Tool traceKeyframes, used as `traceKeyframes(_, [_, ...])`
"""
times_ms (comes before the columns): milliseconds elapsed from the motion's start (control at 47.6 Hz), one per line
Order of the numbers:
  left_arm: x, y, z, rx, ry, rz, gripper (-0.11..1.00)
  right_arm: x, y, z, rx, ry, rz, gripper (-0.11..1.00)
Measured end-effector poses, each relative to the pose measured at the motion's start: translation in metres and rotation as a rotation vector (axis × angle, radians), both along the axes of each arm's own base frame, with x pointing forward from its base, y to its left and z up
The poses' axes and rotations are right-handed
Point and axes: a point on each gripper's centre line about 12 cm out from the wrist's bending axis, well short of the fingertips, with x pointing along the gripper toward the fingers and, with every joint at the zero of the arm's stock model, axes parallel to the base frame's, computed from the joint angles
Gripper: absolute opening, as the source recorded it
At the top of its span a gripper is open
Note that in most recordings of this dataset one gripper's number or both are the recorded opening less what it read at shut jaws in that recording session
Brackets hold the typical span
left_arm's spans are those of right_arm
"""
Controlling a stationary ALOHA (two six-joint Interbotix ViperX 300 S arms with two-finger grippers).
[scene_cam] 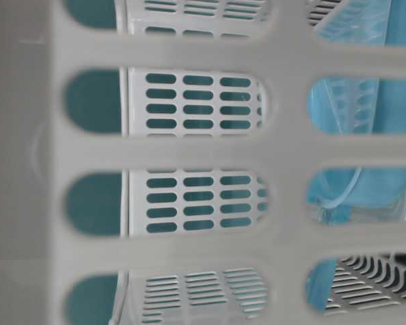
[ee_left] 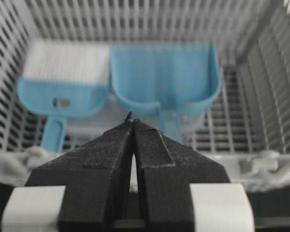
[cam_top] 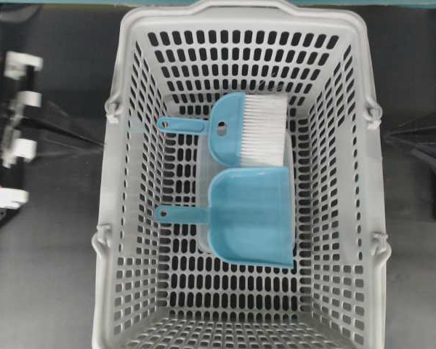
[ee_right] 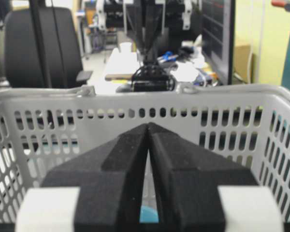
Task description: Pick up the dustpan from the shopping basket with the left arm.
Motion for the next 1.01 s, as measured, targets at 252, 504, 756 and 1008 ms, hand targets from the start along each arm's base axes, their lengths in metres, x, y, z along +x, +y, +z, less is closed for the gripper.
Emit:
traceKeyframes(252, [0.064, -0.013, -0.002, 0.02, 0.305, -0.026, 0.0, 0.0, 0.0, -0.002, 0.0, 0.011, 0.002, -0.01])
traceKeyframes(504, [0.117, -0.02, -0.024, 0.037, 0.514, -0.029, 0.0, -0.001, 0.0, -0.004, 0.002, 0.017, 0.002, -0.01])
traceKeyframes(756, [0.144, -0.022, -0.055, 0.043, 0.6, -0.03, 0.32, -0.002, 0.001, -0.005, 0.003, 0.017, 0.003, -0.01])
traceKeyframes(1008, [0.157, -0.029, -0.079, 0.041, 0.659, -0.034, 0.9, -0.003, 0.001, -0.007, 0.003, 0.018, 0.003, -0.01])
